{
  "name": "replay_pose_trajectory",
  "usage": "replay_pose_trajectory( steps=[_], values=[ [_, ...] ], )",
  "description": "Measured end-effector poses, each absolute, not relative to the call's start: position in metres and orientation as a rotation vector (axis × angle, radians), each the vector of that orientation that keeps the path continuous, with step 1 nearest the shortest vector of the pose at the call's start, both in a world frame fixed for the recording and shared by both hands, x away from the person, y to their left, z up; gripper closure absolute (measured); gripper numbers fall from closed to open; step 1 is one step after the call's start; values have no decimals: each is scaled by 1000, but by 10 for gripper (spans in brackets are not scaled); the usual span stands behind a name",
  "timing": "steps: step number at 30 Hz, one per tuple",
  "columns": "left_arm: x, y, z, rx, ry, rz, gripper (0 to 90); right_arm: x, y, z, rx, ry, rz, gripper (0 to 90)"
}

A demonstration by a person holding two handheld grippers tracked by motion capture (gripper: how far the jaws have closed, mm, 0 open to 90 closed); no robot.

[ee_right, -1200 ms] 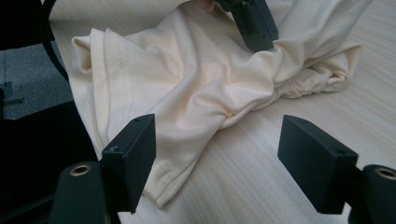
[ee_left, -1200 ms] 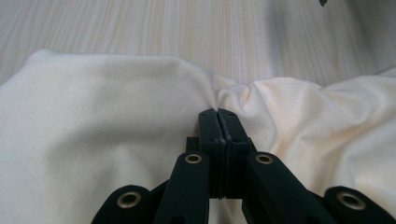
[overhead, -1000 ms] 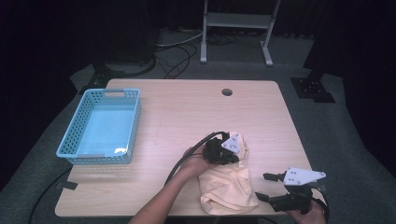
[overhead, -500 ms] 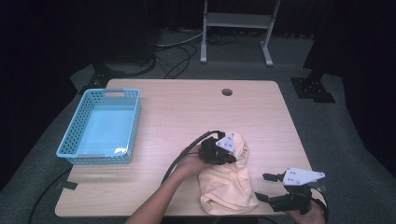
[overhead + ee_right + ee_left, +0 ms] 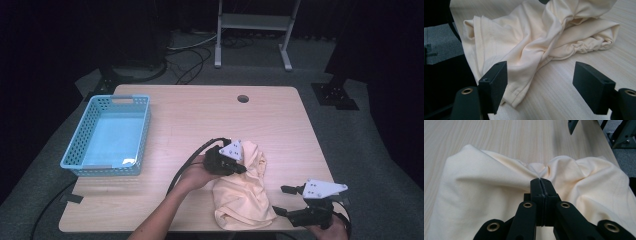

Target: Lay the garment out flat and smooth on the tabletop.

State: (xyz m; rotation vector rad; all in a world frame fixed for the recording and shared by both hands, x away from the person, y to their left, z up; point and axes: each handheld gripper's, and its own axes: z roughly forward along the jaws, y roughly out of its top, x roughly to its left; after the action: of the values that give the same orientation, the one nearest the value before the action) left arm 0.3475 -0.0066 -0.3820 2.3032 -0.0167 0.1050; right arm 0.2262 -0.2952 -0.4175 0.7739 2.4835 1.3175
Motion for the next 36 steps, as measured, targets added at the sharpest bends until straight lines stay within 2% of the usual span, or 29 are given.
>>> replay_pose_trajectory(
  steps=[8, 12, 22, 25, 28, 30, 32, 36],
  values=[
    [338, 14, -374, 2291, -6, 123, 900, 228, -288, -417, 743, 2504, 1313, 273],
    [337, 11, -377, 2276, -3, 109, 900, 228, -285, -417, 740, 2509, 1304, 273],
    [339, -29, -390, 2312, -26, 101, 666, 230, -288, -415, 743, 2495, 1304, 273],
    [341, -39, -394, 2333, -6, 141, 571, 230, -289, -416, 747, 2495, 1305, 273],
    [343, -45, -398, 2353, 1, 159, 535, 229, -290, -416, 746, 2495, 1302, 273],
    [344, -49, -401, 2371, 0, 161, 536, 229, -291, -417, 749, 2493, 1305, 273],
    [344, -52, -403, 2394, -10, 188, 579, 229, -293, -417, 756, 2492, 1307, 273],
    [345, -54, -404, 2416, -25, 221, 742, 230, -294, -418, 761, 2494, 1307, 273]
  ],
)
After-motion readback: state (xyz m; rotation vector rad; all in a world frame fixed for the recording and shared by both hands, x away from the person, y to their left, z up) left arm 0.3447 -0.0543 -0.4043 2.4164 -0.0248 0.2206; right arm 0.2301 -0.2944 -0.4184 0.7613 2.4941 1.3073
